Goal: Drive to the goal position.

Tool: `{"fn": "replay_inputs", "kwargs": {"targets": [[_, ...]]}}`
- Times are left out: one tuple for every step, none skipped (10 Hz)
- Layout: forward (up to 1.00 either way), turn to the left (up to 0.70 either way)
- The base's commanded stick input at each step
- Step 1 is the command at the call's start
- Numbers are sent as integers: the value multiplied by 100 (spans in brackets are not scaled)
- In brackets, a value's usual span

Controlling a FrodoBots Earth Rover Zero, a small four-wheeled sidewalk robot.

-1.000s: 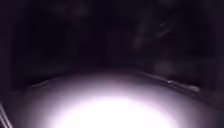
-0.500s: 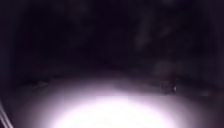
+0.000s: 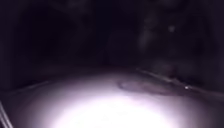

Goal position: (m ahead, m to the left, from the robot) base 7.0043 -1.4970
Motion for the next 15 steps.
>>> {"fn": "replay_inputs", "kwargs": {"targets": [[100,0],[100,0],[100,0],[100,0],[100,0],[100,0],[100,0],[100,-20],[100,-27],[100,-27],[100,-27],[100,-27],[100,-27],[100,-27],[100,-27]]}}
